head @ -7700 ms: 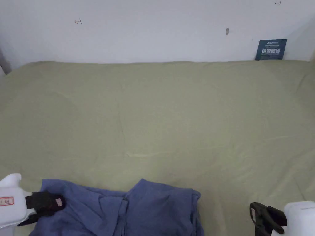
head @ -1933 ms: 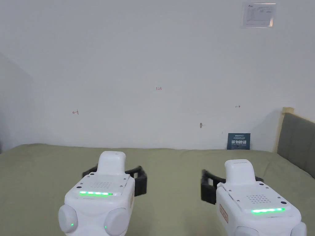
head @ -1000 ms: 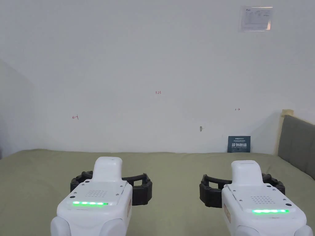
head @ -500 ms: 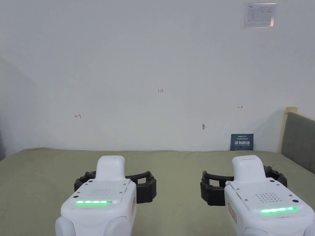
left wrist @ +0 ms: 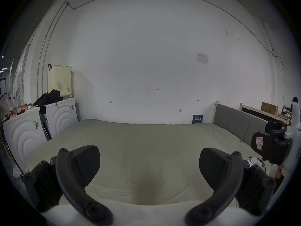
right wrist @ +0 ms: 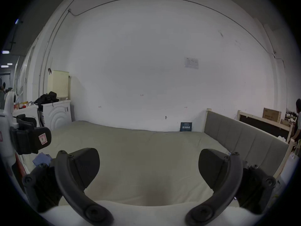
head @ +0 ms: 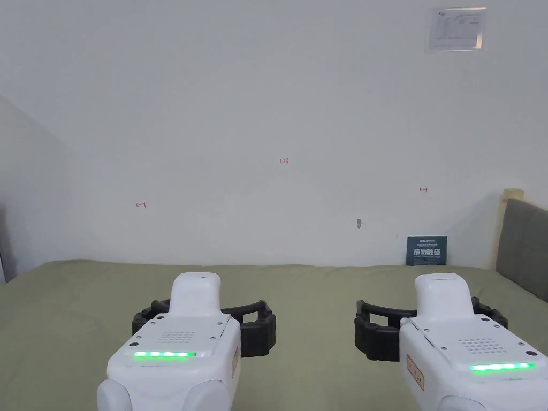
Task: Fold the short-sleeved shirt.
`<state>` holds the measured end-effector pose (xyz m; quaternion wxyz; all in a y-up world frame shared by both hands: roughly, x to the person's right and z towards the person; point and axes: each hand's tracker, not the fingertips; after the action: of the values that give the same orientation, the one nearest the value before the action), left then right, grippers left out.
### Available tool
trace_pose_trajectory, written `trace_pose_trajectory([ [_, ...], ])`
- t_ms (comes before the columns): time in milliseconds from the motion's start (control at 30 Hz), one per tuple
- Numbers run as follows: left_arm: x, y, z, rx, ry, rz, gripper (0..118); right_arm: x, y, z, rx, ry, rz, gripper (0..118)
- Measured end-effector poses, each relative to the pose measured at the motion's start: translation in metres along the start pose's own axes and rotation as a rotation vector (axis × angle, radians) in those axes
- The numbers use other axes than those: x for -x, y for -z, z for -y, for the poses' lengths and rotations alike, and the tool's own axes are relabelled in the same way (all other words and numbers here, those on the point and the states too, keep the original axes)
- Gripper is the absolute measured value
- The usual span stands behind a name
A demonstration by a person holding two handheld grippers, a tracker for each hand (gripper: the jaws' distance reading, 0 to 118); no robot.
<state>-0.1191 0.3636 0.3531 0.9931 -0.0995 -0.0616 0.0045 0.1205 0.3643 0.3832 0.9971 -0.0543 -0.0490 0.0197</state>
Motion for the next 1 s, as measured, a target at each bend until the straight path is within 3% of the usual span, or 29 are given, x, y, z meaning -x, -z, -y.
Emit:
trace_pose_trajectory([
  [100,0.0007,-0.0026,-0.0048,-0.006,-0.002,0.003,118,0.001,0.0006,-0.0005,0.014,0.018,0.016,118],
  [500,0.0037,-0.0046,-0.0085,-0.009,0.001,0.005,118,0.0082,-0.0001,0.003,0.02,-0.043,-0.005,118],
  [733,0.0059,-0.0051,-0.0087,-0.009,-0.002,0.005,118,0.006,0.0007,0.0012,0.032,-0.023,-0.03,118],
  [833,0.0057,-0.0051,-0.0087,-0.01,0.0,0.002,118,0.0078,-0.0009,0.0041,-0.015,-0.082,-0.007,118],
  [1000,0.0052,-0.0051,-0.0105,-0.007,-0.005,0.007,118,0.0033,-0.0007,0.0013,-0.024,-0.013,-0.004,118],
])
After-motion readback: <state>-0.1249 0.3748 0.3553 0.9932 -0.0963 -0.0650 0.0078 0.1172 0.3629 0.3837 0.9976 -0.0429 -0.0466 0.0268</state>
